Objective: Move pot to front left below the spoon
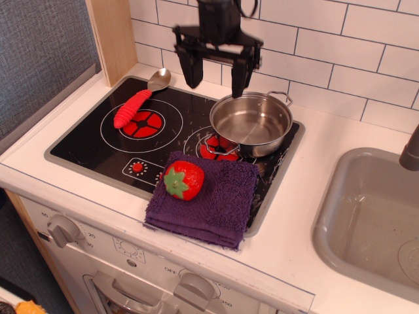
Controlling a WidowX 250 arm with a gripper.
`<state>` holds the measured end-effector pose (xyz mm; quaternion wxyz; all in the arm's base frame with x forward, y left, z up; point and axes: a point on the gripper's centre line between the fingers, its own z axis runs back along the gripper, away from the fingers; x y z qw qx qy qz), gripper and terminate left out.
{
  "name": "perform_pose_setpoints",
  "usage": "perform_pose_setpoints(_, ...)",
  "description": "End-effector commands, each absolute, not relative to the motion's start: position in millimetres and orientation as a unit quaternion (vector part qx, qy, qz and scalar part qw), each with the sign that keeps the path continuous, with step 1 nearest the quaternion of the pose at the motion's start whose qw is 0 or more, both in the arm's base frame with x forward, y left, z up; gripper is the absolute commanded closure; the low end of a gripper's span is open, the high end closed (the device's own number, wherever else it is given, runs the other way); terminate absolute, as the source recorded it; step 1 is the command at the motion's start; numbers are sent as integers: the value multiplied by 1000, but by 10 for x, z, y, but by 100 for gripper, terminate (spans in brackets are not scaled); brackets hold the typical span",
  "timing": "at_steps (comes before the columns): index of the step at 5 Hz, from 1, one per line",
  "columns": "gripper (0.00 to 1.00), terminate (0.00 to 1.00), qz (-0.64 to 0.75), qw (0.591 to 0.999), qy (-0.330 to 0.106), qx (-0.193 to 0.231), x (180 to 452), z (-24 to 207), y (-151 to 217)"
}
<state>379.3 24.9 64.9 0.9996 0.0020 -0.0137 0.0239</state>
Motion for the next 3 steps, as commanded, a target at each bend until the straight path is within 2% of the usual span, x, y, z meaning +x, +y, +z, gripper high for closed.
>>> perform_pose_setpoints(1, 0, 0, 11, 998, 21, 59, 4013, 343, 333)
perform_pose_setpoints(2, 0, 0, -5, 998, 24, 50, 3935, 210, 278)
perform_pose_setpoints(3, 100, 0, -15, 999, 17, 43, 3872, 244, 230)
